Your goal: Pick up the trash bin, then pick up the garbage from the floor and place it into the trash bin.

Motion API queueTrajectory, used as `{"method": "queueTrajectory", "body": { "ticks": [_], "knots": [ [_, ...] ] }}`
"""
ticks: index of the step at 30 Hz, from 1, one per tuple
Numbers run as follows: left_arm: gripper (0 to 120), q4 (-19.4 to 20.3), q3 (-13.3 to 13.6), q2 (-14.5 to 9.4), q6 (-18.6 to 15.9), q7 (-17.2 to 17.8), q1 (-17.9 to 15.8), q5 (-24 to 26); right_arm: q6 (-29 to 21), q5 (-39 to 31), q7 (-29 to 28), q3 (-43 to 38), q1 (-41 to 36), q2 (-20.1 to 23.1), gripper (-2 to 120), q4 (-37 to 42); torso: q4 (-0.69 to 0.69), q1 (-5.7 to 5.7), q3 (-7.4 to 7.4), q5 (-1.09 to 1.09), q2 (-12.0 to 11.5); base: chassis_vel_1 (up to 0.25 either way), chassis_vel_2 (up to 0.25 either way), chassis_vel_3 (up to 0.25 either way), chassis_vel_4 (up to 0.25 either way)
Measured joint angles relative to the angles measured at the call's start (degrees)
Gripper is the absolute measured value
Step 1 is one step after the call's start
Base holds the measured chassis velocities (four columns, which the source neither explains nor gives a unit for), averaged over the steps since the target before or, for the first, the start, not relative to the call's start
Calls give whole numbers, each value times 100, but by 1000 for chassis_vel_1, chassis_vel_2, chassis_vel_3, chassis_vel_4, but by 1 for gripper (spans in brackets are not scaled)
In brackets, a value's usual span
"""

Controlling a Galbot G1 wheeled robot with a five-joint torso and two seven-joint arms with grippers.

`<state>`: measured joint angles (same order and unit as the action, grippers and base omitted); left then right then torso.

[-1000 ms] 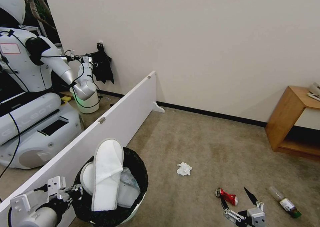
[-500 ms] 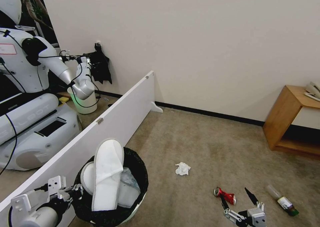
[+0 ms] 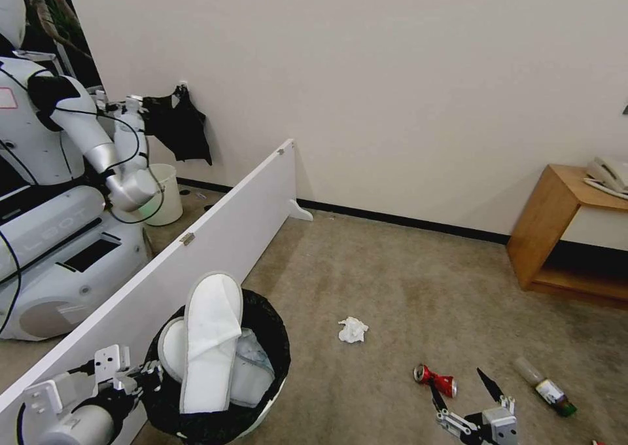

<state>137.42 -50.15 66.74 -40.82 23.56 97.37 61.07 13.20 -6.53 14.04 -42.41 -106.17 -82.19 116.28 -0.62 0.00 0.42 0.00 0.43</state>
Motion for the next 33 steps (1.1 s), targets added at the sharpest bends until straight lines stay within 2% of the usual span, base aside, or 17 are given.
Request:
{"method": "queueTrajectory", "body": {
  "ticks": [4,12,33],
  "knots": [
    [2,-6,1,-2,2,-1,-4,1,3,37,-28,27,1,-19,100,-11,0,0,0,0,0,0,0,0,0],
    [2,-17,7,-21,3,-2,-9,7,59,116,-439,41,-7,-52,100,-37,0,0,0,0,0,0,0,0,0],
    [2,-24,8,-6,8,-3,11,-52,313,245,-402,66,49,-72,100,-381,0,0,0,0,0,0,0,0,0]
  ]
}}
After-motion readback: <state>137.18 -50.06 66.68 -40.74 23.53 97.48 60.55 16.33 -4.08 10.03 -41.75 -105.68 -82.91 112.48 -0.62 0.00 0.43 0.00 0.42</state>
